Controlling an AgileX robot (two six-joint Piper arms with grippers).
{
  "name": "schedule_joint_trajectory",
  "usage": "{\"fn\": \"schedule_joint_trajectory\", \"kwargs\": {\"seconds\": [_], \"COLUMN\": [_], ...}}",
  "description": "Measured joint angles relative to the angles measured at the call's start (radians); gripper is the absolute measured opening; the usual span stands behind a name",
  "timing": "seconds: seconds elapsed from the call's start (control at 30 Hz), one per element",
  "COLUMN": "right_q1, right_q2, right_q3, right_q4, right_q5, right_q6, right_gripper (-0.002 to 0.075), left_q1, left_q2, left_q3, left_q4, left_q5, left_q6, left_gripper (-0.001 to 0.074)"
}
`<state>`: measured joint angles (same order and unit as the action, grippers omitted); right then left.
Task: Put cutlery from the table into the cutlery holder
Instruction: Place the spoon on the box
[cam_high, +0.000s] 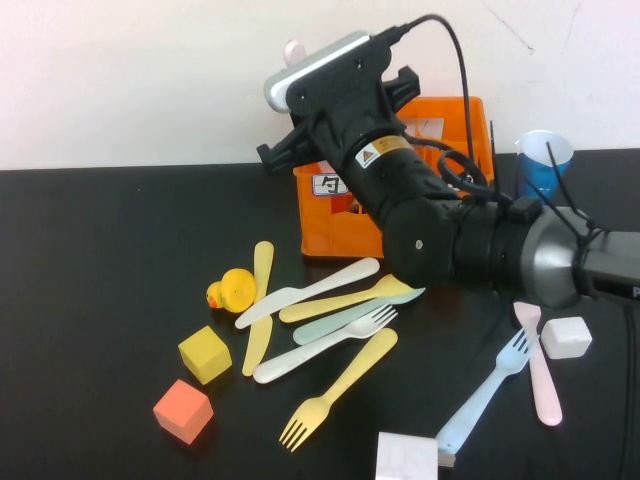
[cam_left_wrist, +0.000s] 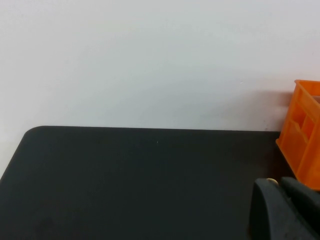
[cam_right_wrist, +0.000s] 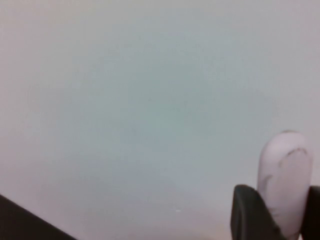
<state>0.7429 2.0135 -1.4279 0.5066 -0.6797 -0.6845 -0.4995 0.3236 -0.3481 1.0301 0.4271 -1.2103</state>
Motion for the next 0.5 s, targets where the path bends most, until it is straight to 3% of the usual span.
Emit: {"fn": "schedule_joint_trajectory", "kwargs": {"seconds": [0.13,0.33,0.5], "right_q1": [0.0,0.0,0.0], "right_q2": [0.014,0.015,0.015], "right_q3": [0.0,0.0,0.0], "right_q4": [0.0,0.027,0.031], "right_q5": [-0.002,-0.022,-0.05], "right_q6": [0.047,0.064,0.046], "right_gripper": [0.0214,0.0344,0.0357], "left_q1": [0.0,0.0,0.0], "left_q2": [0.0,0.0,0.0], "left_q3": [0.0,0.0,0.0], "left_q4": [0.0,0.0,0.0], "left_q5": [0.0,0.0,0.0], "left_q6": [0.0,0.0,0.0], "left_gripper": [-0.0001,-0.0001,-0.0001]}}
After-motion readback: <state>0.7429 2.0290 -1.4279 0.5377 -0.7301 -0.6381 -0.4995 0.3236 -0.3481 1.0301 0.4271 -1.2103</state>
